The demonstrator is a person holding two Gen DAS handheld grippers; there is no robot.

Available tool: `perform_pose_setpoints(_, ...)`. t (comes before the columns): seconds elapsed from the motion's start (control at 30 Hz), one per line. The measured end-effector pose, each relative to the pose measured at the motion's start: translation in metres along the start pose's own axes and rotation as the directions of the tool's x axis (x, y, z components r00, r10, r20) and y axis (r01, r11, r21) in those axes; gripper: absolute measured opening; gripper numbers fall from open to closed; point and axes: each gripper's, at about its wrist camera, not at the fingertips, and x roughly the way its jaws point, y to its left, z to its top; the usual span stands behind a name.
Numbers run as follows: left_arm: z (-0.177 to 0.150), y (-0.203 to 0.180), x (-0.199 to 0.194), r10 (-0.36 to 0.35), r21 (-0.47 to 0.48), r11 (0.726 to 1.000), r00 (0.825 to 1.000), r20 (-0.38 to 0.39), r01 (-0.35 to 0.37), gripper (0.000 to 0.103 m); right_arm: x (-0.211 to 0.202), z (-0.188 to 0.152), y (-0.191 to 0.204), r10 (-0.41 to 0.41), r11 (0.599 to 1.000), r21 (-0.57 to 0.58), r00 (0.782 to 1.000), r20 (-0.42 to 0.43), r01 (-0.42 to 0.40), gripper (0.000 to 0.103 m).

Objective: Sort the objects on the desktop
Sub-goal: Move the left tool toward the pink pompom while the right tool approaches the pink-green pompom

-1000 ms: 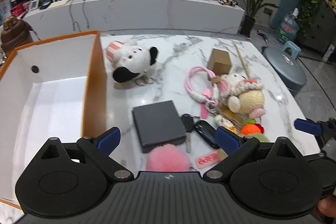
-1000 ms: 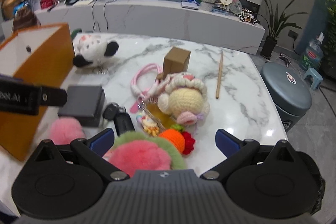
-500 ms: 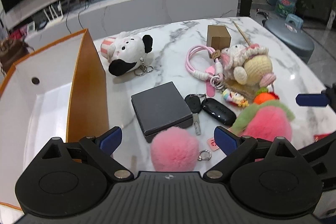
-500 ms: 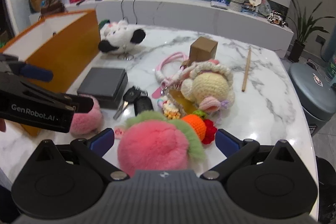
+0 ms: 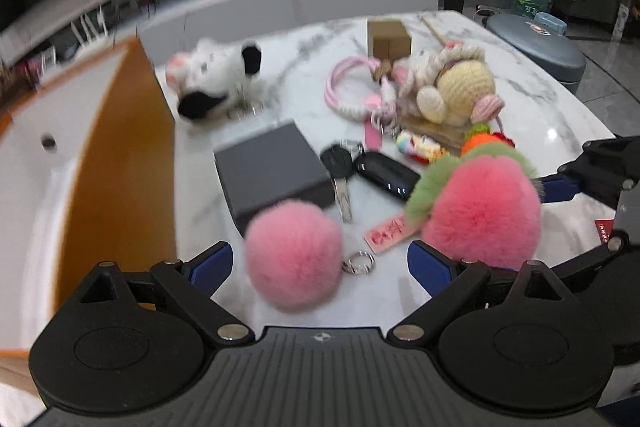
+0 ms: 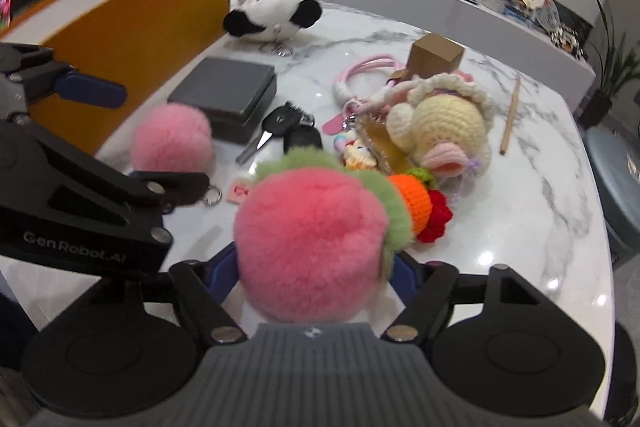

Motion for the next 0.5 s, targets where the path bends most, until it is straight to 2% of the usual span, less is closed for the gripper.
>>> perform_pose_setpoints(0.17, -0.002, 0.008, 0.012, 0.014, -0.072, 0.997, 1.000, -0.009, -0.015, 0.103, 0.005, -0.002, -0.002, -0.014, 1.000, -0.019, 1.000, -0.010, 0.014, 0.058)
perform_pose_setpoints(0.37, -0.002, 0.023, 0.025, -0.058, -0.200, 0.979, 0.998, -0.041, 0.048, 0.103, 0.003, -0.007, -0.025, -0.043, 0.998, 0.037, 0.999, -0.031, 0.044, 0.057)
perform_pose_setpoints(0.43, -0.003, 0.025, 0.031, -0.069, -0.229, 0.972, 0.996, -0.058, 0.054, 0.103, 0.002, -0.009, -0.034, -0.056, 0.997, 0.059, 0.997, -0.043, 0.059, 0.057)
perform_pose_setpoints(0.5, -0.004, 0.025, 0.034, -0.059, -0.232, 0.972, 0.997, -0.044, 0.047, 0.103, 0.000, -0.012, -0.040, -0.069, 0.995, 0.069, 0.996, -0.052, 0.072, 0.057)
